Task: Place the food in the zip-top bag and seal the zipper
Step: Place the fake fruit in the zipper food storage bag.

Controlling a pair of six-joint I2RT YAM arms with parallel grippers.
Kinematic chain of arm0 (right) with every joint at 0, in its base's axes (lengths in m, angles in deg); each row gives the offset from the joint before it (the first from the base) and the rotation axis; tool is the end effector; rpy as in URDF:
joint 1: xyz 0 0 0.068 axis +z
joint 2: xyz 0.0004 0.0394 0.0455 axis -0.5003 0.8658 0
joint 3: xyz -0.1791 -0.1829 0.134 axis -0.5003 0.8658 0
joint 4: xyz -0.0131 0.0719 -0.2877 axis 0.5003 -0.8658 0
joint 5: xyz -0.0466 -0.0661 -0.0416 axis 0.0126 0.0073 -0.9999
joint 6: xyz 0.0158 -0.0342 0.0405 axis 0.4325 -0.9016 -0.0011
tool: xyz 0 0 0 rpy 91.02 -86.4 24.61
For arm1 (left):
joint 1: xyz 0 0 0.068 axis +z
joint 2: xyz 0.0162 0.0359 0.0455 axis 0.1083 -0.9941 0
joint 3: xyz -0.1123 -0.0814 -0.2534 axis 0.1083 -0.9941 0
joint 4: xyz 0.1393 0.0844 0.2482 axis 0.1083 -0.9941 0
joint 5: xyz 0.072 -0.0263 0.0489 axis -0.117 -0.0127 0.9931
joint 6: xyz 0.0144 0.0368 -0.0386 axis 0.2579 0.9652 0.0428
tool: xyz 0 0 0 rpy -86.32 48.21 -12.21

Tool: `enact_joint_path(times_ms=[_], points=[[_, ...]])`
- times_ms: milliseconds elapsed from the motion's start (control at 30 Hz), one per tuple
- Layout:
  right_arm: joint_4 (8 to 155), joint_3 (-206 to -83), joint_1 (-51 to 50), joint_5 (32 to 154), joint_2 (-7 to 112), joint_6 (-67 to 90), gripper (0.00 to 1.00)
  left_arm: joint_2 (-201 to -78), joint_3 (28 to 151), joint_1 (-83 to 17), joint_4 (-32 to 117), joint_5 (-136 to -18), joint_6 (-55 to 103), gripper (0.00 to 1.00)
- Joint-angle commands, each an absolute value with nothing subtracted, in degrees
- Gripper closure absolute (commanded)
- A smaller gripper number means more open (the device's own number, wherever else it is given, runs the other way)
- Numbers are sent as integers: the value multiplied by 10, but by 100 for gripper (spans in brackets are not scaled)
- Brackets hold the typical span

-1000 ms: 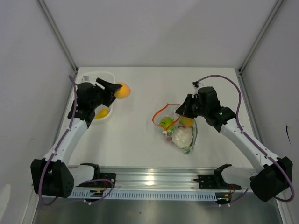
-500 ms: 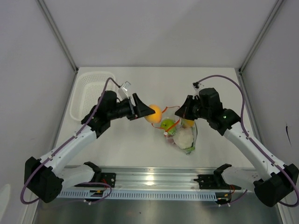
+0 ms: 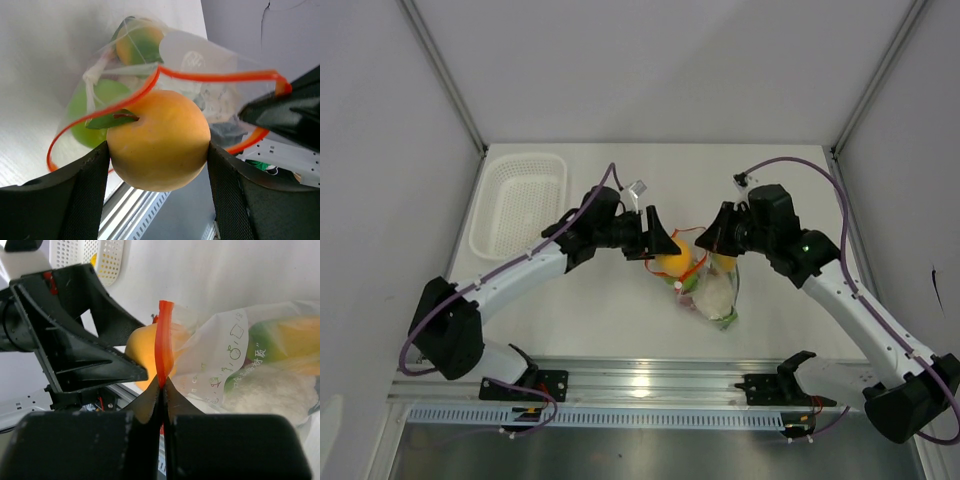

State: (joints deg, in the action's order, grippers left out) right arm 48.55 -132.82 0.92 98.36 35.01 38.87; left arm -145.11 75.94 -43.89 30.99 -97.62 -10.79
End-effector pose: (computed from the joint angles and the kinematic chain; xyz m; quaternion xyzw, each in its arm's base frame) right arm 0.2271 0.1458 0.3682 -0.0265 0.8738 0.3390 0.3477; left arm 0.2656 -0.2280 0.2848 0.0589 0.8513 -0.4787 0.2067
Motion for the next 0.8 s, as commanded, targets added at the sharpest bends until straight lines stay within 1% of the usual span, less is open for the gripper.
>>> enact_joint_path(times_ms=[0,100,200,233,300,333,367,400,467,500,533,600,767], points=[[490,-1363,14,1001,330,380,100,-1488,828,-454,299,-996,-84,92],[484,-1363,15,1005,328,374,100,-1530,873,-466,274,-1013,-79,90],[481,-1363,15,1008,327,374,100,-1556,898,-472,274,-1022,-86,82],[481,-1363,15,1008,326,374,100,-1561,902,-475,273,-1023,-87,75],[481,-1362,16,1005,323,376,100,-1573,919,-480,264,-1024,-85,68],[483,-1362,16,1004,320,376,100,-1577,927,-484,258,-1023,-82,58],[483,-1365,16,1001,319,377,100,-1580,934,-486,250,-1021,-74,54],[483,-1366,16,997,315,377,100,-1582,938,-488,239,-1017,-69,45],[481,-1372,15,993,312,377,100,-1579,932,-490,234,-1010,-62,37],[480,-1375,15,991,311,376,100,-1577,927,-490,234,-1009,-61,29],[480,-1377,15,991,311,377,100,-1570,922,-490,235,-1006,-56,25],[478,-1381,15,988,309,374,100,-1557,914,-490,234,-1002,-49,11],[478,-1384,11,983,303,375,100,-1523,897,-489,229,-990,-29,7]])
